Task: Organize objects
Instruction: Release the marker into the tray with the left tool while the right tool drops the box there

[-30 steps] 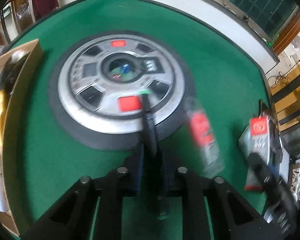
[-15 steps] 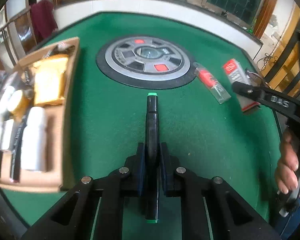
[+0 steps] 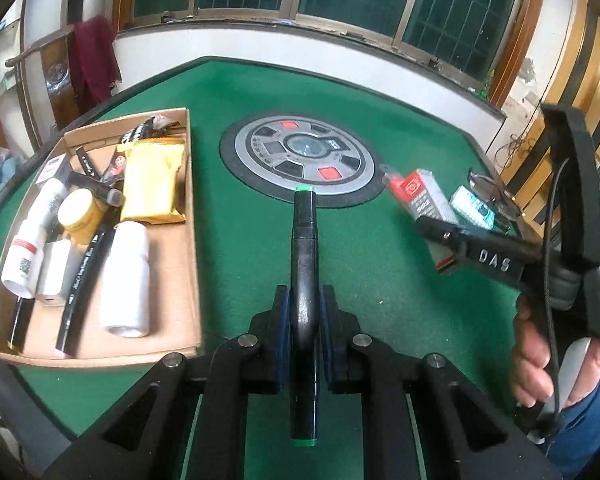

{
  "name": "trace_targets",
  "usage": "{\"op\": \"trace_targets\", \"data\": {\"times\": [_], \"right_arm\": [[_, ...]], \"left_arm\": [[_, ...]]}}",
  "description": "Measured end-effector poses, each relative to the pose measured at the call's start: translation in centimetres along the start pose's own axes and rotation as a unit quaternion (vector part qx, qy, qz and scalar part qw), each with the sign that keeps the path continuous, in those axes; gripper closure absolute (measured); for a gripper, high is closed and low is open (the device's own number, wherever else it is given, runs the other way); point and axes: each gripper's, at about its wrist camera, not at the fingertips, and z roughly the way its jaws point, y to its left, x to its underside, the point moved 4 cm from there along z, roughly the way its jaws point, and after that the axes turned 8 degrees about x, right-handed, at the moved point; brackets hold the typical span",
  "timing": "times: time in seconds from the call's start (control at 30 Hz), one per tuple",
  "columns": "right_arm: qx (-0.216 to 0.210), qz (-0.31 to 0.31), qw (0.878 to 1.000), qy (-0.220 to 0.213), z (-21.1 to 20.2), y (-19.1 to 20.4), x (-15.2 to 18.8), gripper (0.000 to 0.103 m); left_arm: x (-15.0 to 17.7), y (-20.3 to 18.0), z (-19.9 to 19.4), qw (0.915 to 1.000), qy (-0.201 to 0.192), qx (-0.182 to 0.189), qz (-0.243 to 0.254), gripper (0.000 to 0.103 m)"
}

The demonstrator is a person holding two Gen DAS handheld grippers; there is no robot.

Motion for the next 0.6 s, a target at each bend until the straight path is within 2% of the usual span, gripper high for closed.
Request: {"op": "trace_targets", "data": {"times": [0.37, 0.6], "right_arm": [[-0.024, -0.009, 1.000, 0.000, -1.3, 2.3, 0.7, 0.079], [-0.053, -0.024, 0.998, -0.004, -2.7, 5.0, 0.9, 0.079]], "left_arm": [[-1.5, 2.9, -3.7, 0.9984, -0.051, -0.002, -0.026, 0.091], [-2.7, 6.8, -6.3, 0.9943, -0.084, -0.018, -0.064, 0.091]]}}
